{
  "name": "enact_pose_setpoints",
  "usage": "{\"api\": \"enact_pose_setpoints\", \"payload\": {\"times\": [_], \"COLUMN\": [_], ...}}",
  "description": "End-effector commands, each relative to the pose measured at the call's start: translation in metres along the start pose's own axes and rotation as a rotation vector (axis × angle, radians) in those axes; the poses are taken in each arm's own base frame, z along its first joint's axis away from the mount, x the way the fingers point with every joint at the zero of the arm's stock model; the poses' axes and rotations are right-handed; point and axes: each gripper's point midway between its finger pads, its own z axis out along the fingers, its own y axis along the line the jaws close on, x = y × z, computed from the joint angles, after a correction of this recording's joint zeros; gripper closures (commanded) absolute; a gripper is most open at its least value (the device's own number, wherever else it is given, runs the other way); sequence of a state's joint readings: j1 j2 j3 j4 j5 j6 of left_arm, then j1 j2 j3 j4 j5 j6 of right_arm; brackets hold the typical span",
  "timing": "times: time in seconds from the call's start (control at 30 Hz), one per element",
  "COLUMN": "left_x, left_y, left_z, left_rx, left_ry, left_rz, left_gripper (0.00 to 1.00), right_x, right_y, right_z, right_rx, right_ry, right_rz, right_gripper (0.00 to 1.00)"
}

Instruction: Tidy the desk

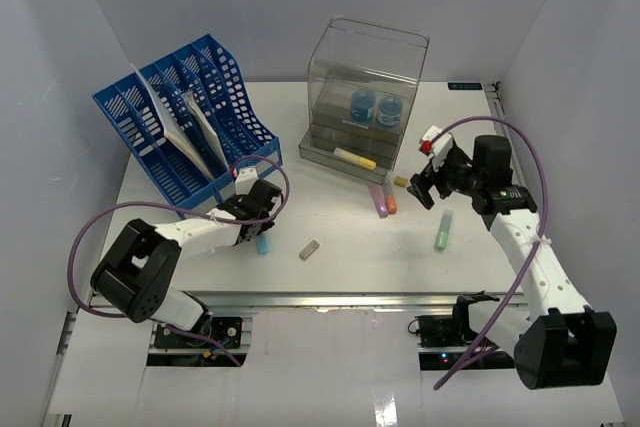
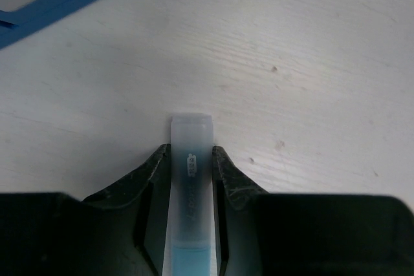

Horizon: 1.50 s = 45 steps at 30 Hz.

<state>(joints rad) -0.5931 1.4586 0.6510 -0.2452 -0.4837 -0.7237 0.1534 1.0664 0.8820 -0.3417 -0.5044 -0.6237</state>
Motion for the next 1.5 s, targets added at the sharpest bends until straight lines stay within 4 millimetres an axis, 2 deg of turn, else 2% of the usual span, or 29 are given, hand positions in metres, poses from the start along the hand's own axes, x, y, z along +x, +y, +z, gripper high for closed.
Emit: {"api": "enact_pose_setpoints", "payload": {"times": [0.0,0.07,0.17,0.27,0.4,0.47,0.6,0.7,0.8,0.93,0.97,1.03,1.1,1.2,1.27,1.37,1.47], "left_x": [0.060,0.045,0.000,-0.052,-0.115,-0.120,-0.159,-0.181,-0.198,-0.216,-0.218,-0.217,-0.216,-0.207,-0.209,-0.214,-0.222], "left_y": [-0.041,-0.060,-0.099,-0.135,-0.176,-0.190,-0.225,-0.243,-0.257,-0.260,-0.261,-0.262,-0.263,-0.269,-0.273,-0.278,-0.279], "left_z": [-0.031,-0.046,-0.082,-0.112,-0.125,-0.113,-0.083,-0.067,-0.057,-0.047,-0.045,-0.039,-0.033,-0.025,-0.029,-0.036,-0.050], "left_rx": [0.225,0.326,0.535,0.710,0.848,0.870,0.903,0.894,0.877,0.850,0.852,0.849,0.848,0.855,0.902,0.949,0.992], "left_ry": [0.265,0.241,0.138,0.025,-0.046,0.017,0.045,0.032,0.011,-0.034,-0.039,-0.028,-0.019,0.020,0.028,0.018,-0.015], "left_rz": [0.006,-0.037,-0.158,-0.303,-0.487,-0.563,-0.757,-0.815,-0.830,-0.860,-0.861,-0.863,-0.865,-0.858,-0.849,-0.821,-0.771], "left_gripper": [0.85,0.87,0.90,0.92,0.94,0.95,0.97,0.97,0.97,0.96,0.94,0.83,0.62,0.42,0.32,0.23,0.09], "right_x": [0.003,0.013,0.033,0.032,0.027,0.029,0.034,0.035,0.037,0.039,0.039,0.040,0.042,0.043,0.044,0.047,0.051], "right_y": [-0.010,-0.021,-0.011,-0.001,0.003,0.004,0.003,0.004,0.004,0.003,0.003,0.003,0.004,0.001,0.001,0.002,0.000], "right_z": [-0.027,-0.036,-0.031,-0.033,-0.037,-0.037,-0.039,-0.040,-0.041,-0.041,-0.041,-0.041,-0.040,-0.040,-0.039,-0.038,-0.038], "right_rx": [0.079,0.156,0.114,0.052,0.033,0.027,0.038,0.031,0.031,0.029,0.028,0.027,0.025,0.029,0.029,0.024,0.026], "right_ry": [-0.107,-0.118,-0.101,-0.140,-0.171,-0.169,-0.164,-0.171,-0.172,-0.172,-0.171,-0.170,-0.165,-0.156,-0.154,-0.146,-0.134], "right_rz": [-0.006,0.022,0.074,0.100,0.112,0.122,0.141,0.155,0.156,0.160,0.161,0.163,0.171,0.180,0.186,0.200,0.218], "right_gripper": [0.06,0.10,0.10,0.10,0.09,0.09,0.09,0.09,0.09,0.08,0.08,0.09,0.08,0.09,0.09,0.09,0.09]}}
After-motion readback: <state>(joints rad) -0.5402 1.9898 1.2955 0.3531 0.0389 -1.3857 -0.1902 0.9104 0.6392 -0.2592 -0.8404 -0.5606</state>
